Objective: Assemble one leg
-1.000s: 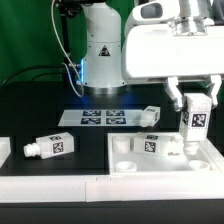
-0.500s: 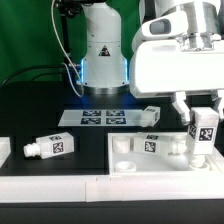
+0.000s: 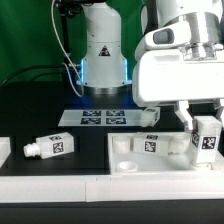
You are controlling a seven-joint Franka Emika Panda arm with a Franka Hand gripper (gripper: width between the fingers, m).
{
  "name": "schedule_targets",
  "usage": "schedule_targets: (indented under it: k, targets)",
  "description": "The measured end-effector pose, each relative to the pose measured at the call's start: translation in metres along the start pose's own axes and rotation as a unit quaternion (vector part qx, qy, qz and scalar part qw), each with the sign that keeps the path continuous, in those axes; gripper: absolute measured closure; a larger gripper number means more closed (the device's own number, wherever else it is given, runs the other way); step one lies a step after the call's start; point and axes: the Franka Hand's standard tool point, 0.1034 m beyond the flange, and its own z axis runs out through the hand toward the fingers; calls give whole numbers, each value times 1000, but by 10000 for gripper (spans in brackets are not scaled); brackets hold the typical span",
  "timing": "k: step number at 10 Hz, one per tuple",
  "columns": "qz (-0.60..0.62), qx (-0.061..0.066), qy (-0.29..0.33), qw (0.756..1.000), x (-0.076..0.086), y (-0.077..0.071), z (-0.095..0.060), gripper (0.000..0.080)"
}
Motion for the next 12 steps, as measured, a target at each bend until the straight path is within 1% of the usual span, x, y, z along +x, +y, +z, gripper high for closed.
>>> schedule_targets:
  k: [3,5,6,7,8,9,10,11,12]
  targets:
    - [0,0,3,1000,0,0,0,512]
    - [0,-1,3,1000,0,0,0,254]
    - [0,-1,2,1000,-1,0,0,180]
    - [2,1,-11,1000,-2,1,1,180]
    - [9,5,-45,999,0,2,-3,156]
    - [25,5,-52,998,8,6,-7,156]
    - [56,10,-101,993,4,5,-5,150]
    - [67,15,-153,986,7,8,-4,150]
    - [73,17,-178,981,10,14,-3,150]
